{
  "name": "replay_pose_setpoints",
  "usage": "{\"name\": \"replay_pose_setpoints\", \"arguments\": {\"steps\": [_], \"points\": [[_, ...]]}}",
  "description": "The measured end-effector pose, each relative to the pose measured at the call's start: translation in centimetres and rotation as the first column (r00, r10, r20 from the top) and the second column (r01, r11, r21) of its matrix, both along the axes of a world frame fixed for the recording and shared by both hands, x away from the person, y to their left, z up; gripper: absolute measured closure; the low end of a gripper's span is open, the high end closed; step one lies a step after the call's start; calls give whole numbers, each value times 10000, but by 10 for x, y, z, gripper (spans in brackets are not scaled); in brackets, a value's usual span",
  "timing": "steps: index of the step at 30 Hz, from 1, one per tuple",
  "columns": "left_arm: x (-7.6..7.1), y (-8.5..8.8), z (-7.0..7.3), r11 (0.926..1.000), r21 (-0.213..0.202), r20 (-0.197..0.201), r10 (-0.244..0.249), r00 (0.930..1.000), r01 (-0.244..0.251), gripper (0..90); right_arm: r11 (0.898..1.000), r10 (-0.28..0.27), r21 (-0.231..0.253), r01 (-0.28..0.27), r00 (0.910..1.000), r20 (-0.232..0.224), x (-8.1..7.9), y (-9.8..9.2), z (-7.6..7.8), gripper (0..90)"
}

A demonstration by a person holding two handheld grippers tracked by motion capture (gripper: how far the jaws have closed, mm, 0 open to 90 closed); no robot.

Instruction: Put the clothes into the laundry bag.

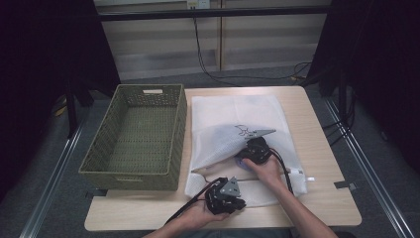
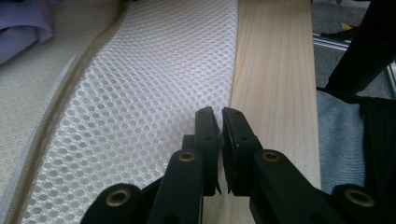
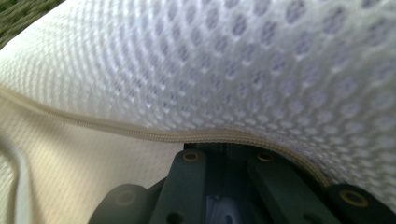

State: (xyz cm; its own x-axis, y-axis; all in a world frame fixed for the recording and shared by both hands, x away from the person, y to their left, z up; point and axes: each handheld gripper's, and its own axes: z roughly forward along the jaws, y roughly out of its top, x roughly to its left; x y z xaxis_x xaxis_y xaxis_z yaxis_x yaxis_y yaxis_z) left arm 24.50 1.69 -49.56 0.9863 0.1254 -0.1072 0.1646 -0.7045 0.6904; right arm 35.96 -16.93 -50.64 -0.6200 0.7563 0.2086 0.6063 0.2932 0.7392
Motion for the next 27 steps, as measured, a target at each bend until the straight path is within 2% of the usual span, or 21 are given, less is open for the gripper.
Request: {"name": "replay_pose_setpoints", "arguments": {"steps": [2,4,5,6,9,12,15,18,23,24,25,26,27], "points": [[0,0,0,10000,-37,-5,5,10000,-5,855,9999,-105,16,105,9999,105,3,1,-1,878],[-1,0,-2,9995,-293,-46,75,10000,-77,854,9997,-237,99,237,9997,71,6,1,-2,877],[0,0,-1,9999,-89,-33,56,10000,-57,854,9997,-210,89,209,9997,154,7,1,-2,877],[0,0,-1,10000,-71,-33,36,10000,-37,854,9996,-263,67,262,9995,150,9,1,-2,876],[0,0,-1,9999,-138,-52,31,10000,-32,854,9993,-367,13,367,9992,181,13,1,-2,875],[0,0,0,10000,-35,32,-46,10000,46,854,9990,-416,-124,419,9988,240,17,3,-1,874],[0,0,-1,10000,-98,-43,1,10000,-2,854,9989,-453,-99,456,9985,300,20,2,-2,873],[0,-1,-1,9999,-111,62,-40,10000,41,854,9982,-595,-69,597,9976,351,23,2,-3,870],[0,-1,-1,9999,-142,-1,-48,10000,48,854,9964,-820,-166,829,9955,473,29,3,-4,866],[2,0,0,9997,-15,-217,-239,9995,239,854,9960,-868,-149,876,9950,486,30,3,-4,865],[3,0,1,9994,-7,-263,-351,9990,351,854,9958,-907,-113,914,9947,484,32,2,-4,862],[1,0,0,9999,2,-51,-145,9999,145,854,9954,-953,-83,958,9944,459,32,2,-4,860],[1,0,0,10000,-14,-50,-95,9999,95,854,9954,-951,-65,955,9943,482,33,1,-4,859]]}}
